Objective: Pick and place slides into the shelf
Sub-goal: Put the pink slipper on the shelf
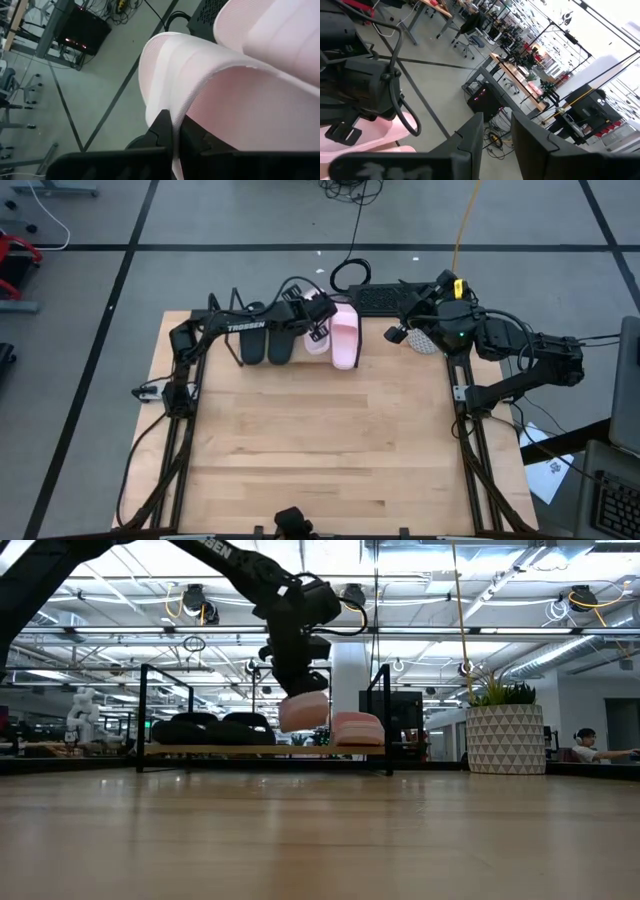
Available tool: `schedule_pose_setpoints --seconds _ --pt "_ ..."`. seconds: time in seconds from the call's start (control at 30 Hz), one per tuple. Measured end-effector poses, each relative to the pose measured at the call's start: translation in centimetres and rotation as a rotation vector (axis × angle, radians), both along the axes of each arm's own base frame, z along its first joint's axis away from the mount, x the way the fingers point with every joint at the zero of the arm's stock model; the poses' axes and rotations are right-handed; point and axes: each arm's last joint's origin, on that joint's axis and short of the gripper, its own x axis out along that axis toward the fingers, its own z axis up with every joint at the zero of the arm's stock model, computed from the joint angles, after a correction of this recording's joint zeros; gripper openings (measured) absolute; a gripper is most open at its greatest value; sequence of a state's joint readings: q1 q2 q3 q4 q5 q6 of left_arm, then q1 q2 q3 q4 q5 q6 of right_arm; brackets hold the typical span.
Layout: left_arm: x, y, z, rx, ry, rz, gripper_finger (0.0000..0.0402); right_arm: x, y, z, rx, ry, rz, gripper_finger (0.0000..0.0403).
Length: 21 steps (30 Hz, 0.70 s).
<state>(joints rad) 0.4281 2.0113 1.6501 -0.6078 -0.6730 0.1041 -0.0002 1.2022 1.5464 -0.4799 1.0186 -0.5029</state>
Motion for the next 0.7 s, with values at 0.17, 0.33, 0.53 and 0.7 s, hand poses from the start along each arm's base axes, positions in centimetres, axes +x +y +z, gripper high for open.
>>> schedule_pose_setpoints --seconds 0.17,0.33,0.53,0.7 --pt "0.0 -0.1 0.0 0.000 0.010 -0.014 0.0000 0.0 0.0 0.0 -0.003 0.004 0.001 0.0091" --pt "0.0 -0.5 -0.7 -0.003 0.036 -0.033 0.0000 0.0 0.0 0.0 -0.003 0.004 0.001 0.0091" --pt "0.0 -0.9 -1.2 -0.006 0.063 -0.054 0.0000 0.0 0.0 0.0 -0.003 0.004 0.001 0.0091" --pt "0.2 -1.2 -1.2 -0.003 0.060 -0.065 0.0000 0.0 0.0 0.0 -0.003 0.003 0.001 0.0091"
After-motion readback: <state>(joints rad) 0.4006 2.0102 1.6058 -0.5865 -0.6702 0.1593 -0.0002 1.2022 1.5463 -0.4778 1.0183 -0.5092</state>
